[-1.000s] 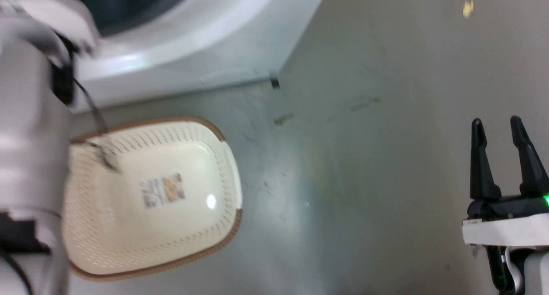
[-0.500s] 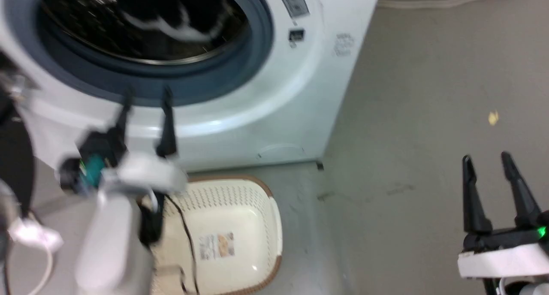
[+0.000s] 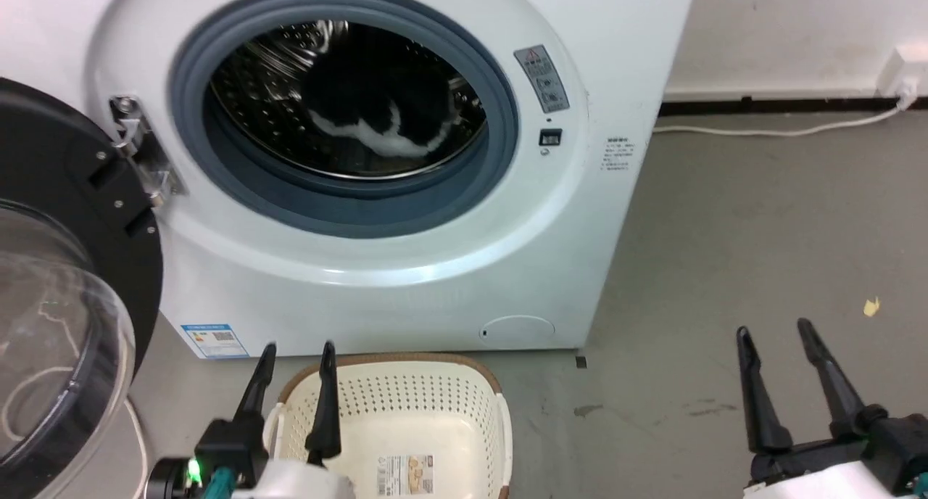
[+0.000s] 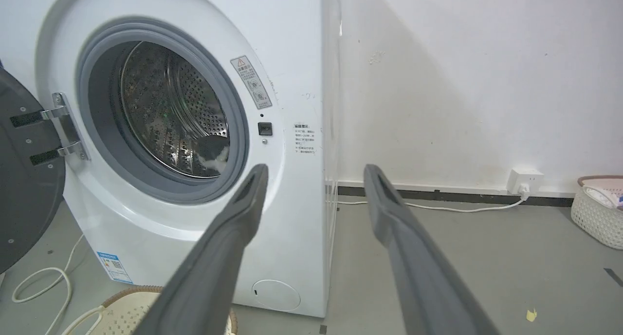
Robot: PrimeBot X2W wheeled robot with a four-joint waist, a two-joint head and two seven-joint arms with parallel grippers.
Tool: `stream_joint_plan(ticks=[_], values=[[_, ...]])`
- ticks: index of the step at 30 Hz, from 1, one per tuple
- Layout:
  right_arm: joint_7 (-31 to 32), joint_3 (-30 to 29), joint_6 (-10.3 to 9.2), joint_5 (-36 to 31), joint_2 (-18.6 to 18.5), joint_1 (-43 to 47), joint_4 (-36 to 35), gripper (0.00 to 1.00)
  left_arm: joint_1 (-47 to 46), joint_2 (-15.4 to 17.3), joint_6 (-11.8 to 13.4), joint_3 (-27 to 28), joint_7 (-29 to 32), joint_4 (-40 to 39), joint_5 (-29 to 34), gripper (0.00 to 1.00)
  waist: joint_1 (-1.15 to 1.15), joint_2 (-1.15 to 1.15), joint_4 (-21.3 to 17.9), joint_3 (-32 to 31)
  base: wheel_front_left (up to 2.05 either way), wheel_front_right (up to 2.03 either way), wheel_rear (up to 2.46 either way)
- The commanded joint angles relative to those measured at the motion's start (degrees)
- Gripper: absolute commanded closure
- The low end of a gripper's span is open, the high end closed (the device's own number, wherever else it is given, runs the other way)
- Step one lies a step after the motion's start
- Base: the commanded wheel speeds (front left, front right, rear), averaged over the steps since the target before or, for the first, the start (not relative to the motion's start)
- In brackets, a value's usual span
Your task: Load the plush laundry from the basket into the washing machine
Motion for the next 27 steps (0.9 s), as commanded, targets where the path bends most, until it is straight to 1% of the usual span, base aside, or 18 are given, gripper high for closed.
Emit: stream_joint_plan(ticks=[1,8,13,16,17,27], values=[[-0.2,0.3,-0.05,-0.5,0.0,0.9,0.2,0.0,1.3,-0.3,0.6,-0.1,-0.2,-1.0,0.3,0.0,0.01,0.0,0.4,-0.6,0.0,0.0,0.0],[-0.2,1.5,-0.05,-0.5,0.0,2.0,0.9,0.0,5.8,-0.7,3.7,-0.1,-0.2,-3.2,0.4,0.0,0.01,0.0,1.2,-1.5,0.0,0.0,0.0],[-0.2,1.8,-0.05,-0.2,0.1,2.3,1.0,0.0,6.5,-0.7,4.7,-0.2,-0.2,-3.6,-0.5,0.0,0.01,0.0,1.8,-1.5,0.0,0.0,0.0],[-0.2,2.0,-0.05,-0.1,0.1,2.2,1.0,0.0,6.4,-0.8,4.9,-0.7,-0.2,-3.8,-0.9,0.0,0.01,0.0,2.2,-1.3,0.0,0.0,0.0],[0.0,1.9,0.0,-0.4,0.0,1.6,0.8,1.0,5.8,-0.7,4.7,-0.7,0.0,-3.5,-0.9,1.0,0.01,0.0,2.2,-1.3,0.0,0.0,0.0],[0.6,2.0,0.0,-0.6,0.0,1.4,0.9,1.0,5.6,-0.7,4.5,-0.6,0.6,-3.6,-0.5,1.0,0.01,0.0,2.3,-1.4,0.0,0.0,0.0]])
